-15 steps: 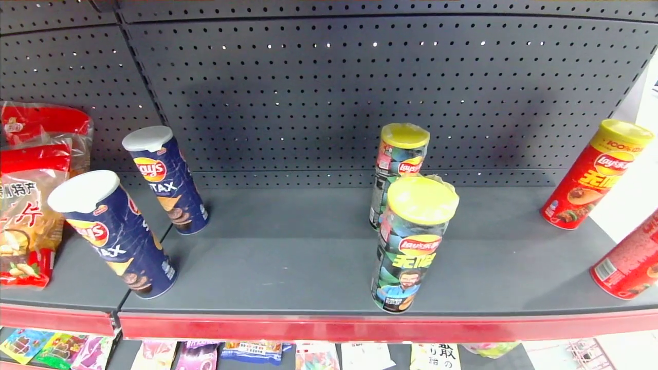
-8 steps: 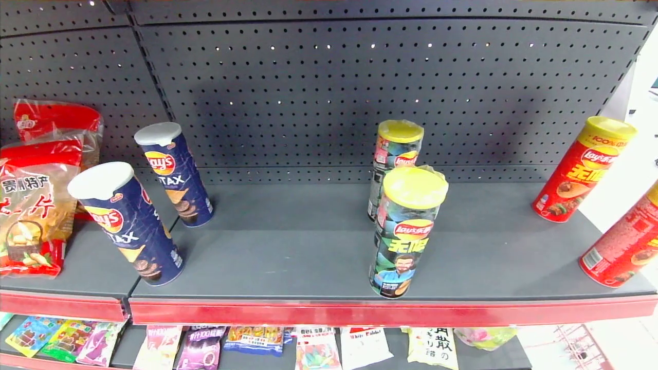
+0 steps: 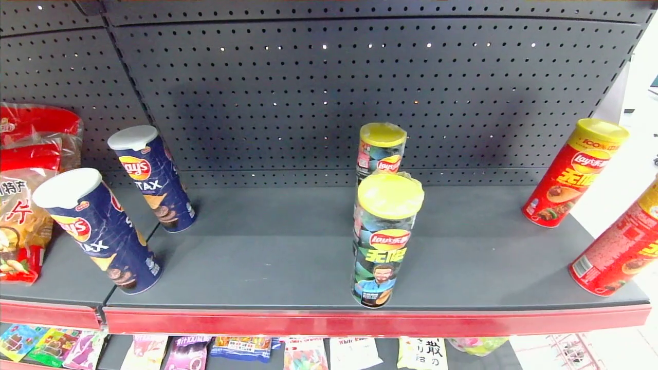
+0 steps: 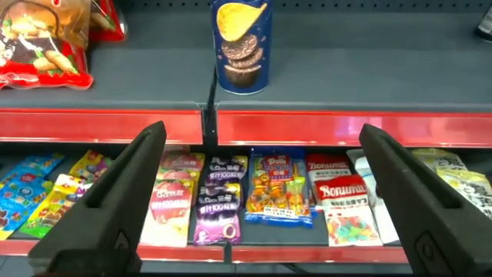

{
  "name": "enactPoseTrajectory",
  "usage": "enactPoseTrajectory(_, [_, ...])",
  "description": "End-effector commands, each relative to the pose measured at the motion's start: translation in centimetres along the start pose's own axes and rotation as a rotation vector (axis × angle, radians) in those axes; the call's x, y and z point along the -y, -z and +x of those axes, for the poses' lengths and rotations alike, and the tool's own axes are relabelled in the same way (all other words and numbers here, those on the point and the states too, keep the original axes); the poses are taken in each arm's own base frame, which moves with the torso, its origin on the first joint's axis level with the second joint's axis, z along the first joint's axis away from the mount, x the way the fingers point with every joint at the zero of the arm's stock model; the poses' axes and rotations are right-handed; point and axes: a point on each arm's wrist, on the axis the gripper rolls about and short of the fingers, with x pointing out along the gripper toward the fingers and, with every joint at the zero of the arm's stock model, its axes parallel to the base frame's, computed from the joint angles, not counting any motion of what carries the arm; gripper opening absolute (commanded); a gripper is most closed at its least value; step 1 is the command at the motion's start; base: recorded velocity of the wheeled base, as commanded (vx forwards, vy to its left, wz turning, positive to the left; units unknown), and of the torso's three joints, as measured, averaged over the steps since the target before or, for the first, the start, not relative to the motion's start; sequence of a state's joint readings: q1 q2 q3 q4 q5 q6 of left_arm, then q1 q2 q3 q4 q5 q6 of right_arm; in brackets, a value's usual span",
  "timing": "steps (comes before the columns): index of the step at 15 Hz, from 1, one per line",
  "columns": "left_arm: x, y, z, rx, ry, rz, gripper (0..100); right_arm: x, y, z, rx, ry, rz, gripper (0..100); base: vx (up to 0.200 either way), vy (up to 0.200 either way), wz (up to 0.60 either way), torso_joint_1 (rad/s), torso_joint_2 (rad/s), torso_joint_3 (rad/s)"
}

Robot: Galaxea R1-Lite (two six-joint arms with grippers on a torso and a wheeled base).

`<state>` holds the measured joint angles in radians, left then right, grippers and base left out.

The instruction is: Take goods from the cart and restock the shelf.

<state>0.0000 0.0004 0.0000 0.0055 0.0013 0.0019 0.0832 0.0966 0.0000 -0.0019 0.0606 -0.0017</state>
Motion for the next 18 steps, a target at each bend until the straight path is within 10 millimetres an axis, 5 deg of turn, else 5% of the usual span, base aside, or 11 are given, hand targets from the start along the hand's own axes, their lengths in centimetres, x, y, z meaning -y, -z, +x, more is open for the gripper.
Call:
enactPoseTrajectory(1, [0.00, 0.01, 0.00, 0.000, 0.000, 0.000, 100, 0.00, 0.00, 0.01, -0.002, 0.001, 0.000, 100, 0.000, 0.000, 0.00, 0.000, 0.00, 0.000])
enactPoseTrajectory(18, [0.00, 0.01, 0.00, 0.000, 0.000, -0.002, 100, 0.02, -0.01, 0.00, 0.001, 0.007, 0.005, 100, 0.000, 0.000, 0.00, 0.000, 0.00, 0.000])
